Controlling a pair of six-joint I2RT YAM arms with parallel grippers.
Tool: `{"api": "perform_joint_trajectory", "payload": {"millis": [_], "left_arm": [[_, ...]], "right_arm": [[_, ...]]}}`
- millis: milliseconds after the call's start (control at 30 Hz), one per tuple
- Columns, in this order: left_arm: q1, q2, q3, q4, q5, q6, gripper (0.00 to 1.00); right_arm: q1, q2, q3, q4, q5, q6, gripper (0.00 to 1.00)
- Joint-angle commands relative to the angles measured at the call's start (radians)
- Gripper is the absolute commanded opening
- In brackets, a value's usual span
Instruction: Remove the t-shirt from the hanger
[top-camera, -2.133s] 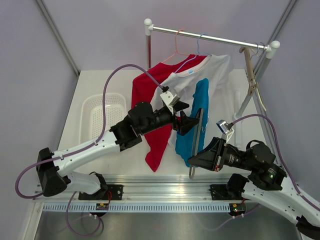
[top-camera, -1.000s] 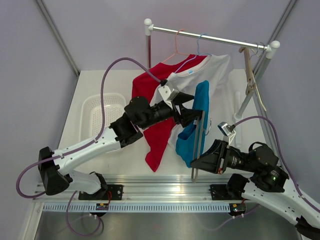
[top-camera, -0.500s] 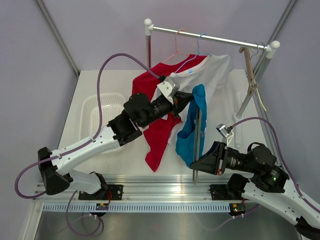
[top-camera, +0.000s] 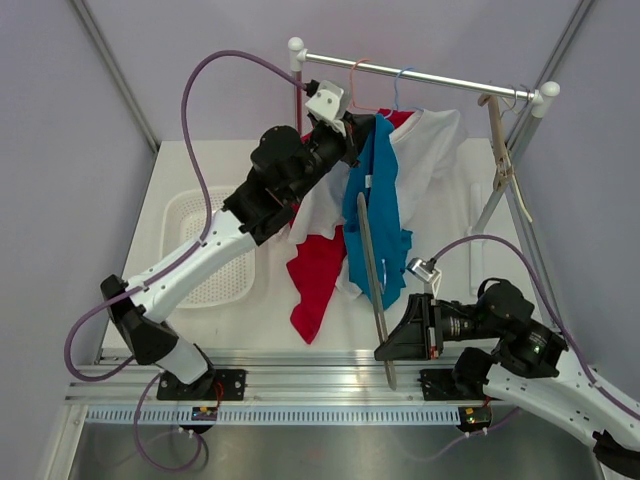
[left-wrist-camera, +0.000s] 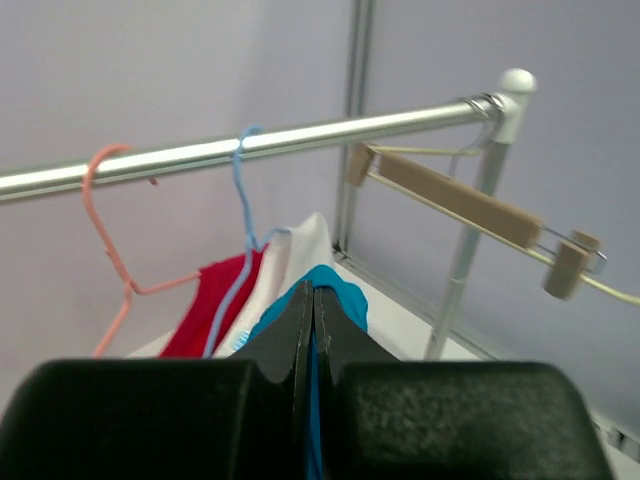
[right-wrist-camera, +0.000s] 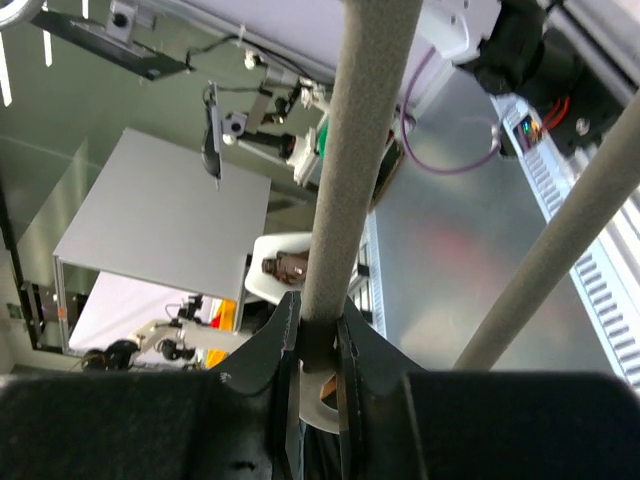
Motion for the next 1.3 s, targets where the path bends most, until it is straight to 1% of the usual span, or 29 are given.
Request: {"api": "perform_joint_trajectory", "payload": {"millis": [0, 33, 100, 133, 200, 233, 267, 333, 367, 400, 467, 500, 567, 600, 633, 700, 733, 767, 867, 933, 1000, 1033, 1067, 1133, 1167, 1200, 1267], "left_arm": [[0.069, 0.063, 0.122, -0.026, -0.003, -0.063, 0.0], [0.095, 0.066, 0.129, -0.032, 0.013, -0.092, 0.0], [0.1, 0.027, 0.095, -0.029, 0.071, -0.131, 0.0], [0.094, -0.016, 0.048, -0.023, 0.123, -0.155, 0.0], [0.087, -0.065, 0.0, -0.005, 0.157, -0.175, 0.0], [0.073, -0.09, -0.021, -0.003, 0.166, -0.181, 0.0], [0.067, -0.142, -0.066, 0.001, 0.181, -0.204, 0.0], [0.044, -0.197, -0.115, 0.0, 0.189, -0.215, 0.0], [0.036, -0.229, -0.146, 0.0, 0.183, -0.235, 0.0], [0.028, -0.303, -0.214, 0.001, 0.183, -0.249, 0.0], [0.016, -0.38, -0.288, 0.0, 0.188, -0.299, 0.0], [0.016, -0.468, -0.371, -0.002, 0.186, -0.315, 0.0], [0.016, -0.565, -0.454, -0.006, 0.174, -0.361, 0.0], [0.016, -0.657, -0.489, -0.017, 0.174, -0.373, 0.0], [0.016, -0.697, -0.54, -0.031, 0.175, -0.384, 0.0], [0.016, -0.779, -0.578, -0.081, 0.178, -0.415, 0.0], [0.016, -0.847, -0.597, -0.095, 0.18, -0.418, 0.0], [0.016, -0.88, -0.601, -0.16, 0.178, -0.421, 0.0], [0.016, -0.987, -0.611, -0.263, 0.181, -0.415, 0.0], [0.016, -1.027, -0.612, -0.31, 0.189, -0.416, 0.0], [0.016, -1.076, -0.63, -0.357, 0.197, -0.421, 0.0], [0.016, -1.095, -0.641, -0.364, 0.201, -0.424, 0.0], [0.016, -1.13, -0.65, -0.377, 0.2, -0.427, 0.0], [0.016, -1.159, -0.673, -0.394, 0.194, -0.419, 0.0], [0.016, -1.172, -0.678, -0.413, 0.185, -0.407, 0.0], [0.016, -1.19, -0.689, -0.423, 0.178, -0.401, 0.0], [0.016, -1.202, -0.698, -0.451, 0.168, -0.381, 0.0]], "right_arm": [[0.006, 0.001, 0.065, -0.05, -0.101, -0.019, 0.0], [0.005, -0.017, 0.1, -0.067, -0.106, -0.048, 0.0], [0.004, -0.044, 0.146, -0.116, -0.097, -0.078, 0.0], [0.004, -0.066, 0.196, -0.128, -0.086, -0.112, 0.0], [0.004, -0.081, 0.258, -0.208, -0.017, -0.166, 0.0], [0.004, -0.087, 0.324, -0.231, 0.008, -0.228, 0.0], [0.004, -0.088, 0.35, -0.242, 0.061, -0.25, 0.0], [0.004, -0.096, 0.398, -0.248, 0.133, -0.311, 0.0], [0.004, -0.097, 0.404, -0.248, 0.222, -0.324, 0.0], [0.004, -0.097, 0.409, -0.271, 0.279, -0.339, 0.0], [0.005, -0.078, 0.401, -0.292, 0.406, -0.373, 0.0], [0.004, -0.067, 0.392, -0.289, 0.437, -0.373, 0.0], [0.004, -0.019, 0.363, -0.268, 0.486, -0.372, 0.0], [0.004, -0.002, 0.35, -0.262, 0.502, -0.373, 0.0], [0.004, 0.034, 0.346, -0.256, 0.515, -0.375, 0.0], [0.003, 0.073, 0.338, -0.24, 0.534, -0.367, 0.0], [0.003, 0.097, 0.333, -0.231, 0.532, -0.361, 0.0], [0.003, 0.102, 0.323, -0.201, 0.531, -0.352, 0.0], [0.003, 0.126, 0.297, -0.182, 0.578, -0.341, 0.0], [0.0, 0.168, 0.286, -0.159, 0.606, -0.344, 0.0], [-0.011, 0.212, 0.28, -0.124, 0.597, -0.339, 0.0], [-0.05, 0.256, 0.272, -0.105, 0.573, -0.332, 0.0], [-0.081, 0.278, 0.266, -0.063, 0.502, -0.324, 0.0], [-0.176, 0.317, 0.246, -0.023, 0.424, -0.283, 0.0], [-0.28, 0.327, 0.237, 0.037, 0.335, -0.261, 0.0], [-0.326, 0.34, 0.235, 0.06, 0.298, -0.232, 0.0], [-0.409, 0.398, 0.258, 0.089, 0.24, -0.226, 0.0]]}}
